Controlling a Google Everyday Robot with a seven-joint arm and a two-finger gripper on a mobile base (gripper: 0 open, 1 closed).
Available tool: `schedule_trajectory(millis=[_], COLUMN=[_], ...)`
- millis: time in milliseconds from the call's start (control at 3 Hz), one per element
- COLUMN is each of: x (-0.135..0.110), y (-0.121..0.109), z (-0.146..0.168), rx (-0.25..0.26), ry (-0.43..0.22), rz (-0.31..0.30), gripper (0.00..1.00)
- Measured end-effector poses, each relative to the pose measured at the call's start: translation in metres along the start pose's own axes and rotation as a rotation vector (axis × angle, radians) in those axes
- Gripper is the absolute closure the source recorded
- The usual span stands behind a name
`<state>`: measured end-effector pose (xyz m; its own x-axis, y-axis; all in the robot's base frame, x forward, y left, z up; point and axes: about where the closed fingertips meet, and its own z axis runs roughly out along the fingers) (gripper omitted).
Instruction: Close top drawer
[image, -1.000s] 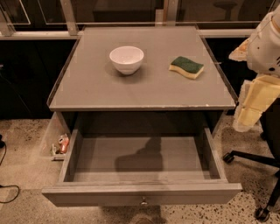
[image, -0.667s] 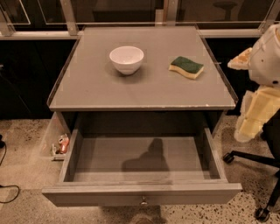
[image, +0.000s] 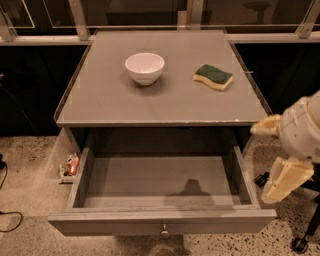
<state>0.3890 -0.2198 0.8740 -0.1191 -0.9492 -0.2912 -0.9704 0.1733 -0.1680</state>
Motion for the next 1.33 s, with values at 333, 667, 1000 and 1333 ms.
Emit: schedule_trajectory(millis=[333,667,1000,1333], x=[0.023,0.046,0.047,0.047], y=[0.028,0.055,0.058,0.058], z=[0.042,0.081,0.084,0.084], rx=[-0.027,-0.059,-0.063,-0.063], ry=[-0.019,-0.024,-0.021,-0.021], rz=[-0.008,0.009,0.01,0.01], gripper=[0.41,0.64,0.87,1.0])
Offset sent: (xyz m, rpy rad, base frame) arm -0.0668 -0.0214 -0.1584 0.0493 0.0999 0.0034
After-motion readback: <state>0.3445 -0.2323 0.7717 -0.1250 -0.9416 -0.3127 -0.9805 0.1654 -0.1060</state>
